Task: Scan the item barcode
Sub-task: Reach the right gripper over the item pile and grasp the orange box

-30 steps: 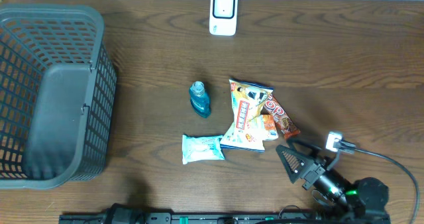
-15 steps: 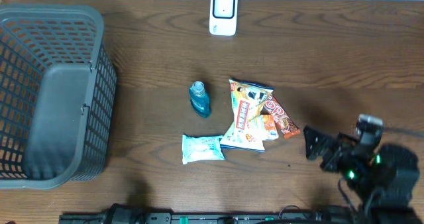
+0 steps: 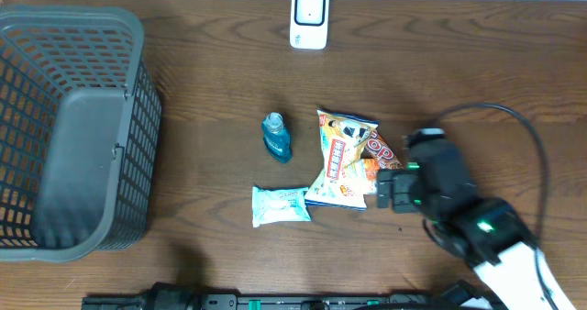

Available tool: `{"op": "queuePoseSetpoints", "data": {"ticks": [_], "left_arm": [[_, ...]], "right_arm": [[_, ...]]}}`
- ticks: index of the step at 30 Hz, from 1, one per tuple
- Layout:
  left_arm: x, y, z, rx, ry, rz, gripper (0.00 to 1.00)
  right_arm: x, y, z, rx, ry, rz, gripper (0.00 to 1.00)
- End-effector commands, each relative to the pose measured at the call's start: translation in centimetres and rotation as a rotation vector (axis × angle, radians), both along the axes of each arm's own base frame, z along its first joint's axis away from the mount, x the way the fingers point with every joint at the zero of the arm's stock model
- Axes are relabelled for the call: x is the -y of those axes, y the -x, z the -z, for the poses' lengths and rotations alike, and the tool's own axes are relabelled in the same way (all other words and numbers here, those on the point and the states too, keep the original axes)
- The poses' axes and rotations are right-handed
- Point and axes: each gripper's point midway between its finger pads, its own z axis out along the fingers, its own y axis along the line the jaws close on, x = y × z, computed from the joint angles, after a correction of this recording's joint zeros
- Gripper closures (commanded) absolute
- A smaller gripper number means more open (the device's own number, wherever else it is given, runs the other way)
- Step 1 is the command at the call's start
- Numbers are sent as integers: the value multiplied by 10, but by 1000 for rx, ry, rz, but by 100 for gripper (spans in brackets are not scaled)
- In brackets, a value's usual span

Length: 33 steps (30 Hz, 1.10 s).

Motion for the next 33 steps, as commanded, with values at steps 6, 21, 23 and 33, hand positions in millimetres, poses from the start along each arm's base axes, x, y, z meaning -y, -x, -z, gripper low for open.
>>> {"op": "queuePoseSetpoints", "data": {"ticks": [6,21,23,33], "left_arm": [[0,11,9,43,6,11,15],[1,9,10,39,5,11,15],[1,9,10,39,5,11,15],[1,9,10,39,6,11,15]], "right_arm": [[-31,-38,17,-33,271,-15,1],[-53,-52,85,-199,478,-83,3],[-50,-55,89,-197,512,-75,6],[-43,-50,133,-293,598,-87,24]]}}
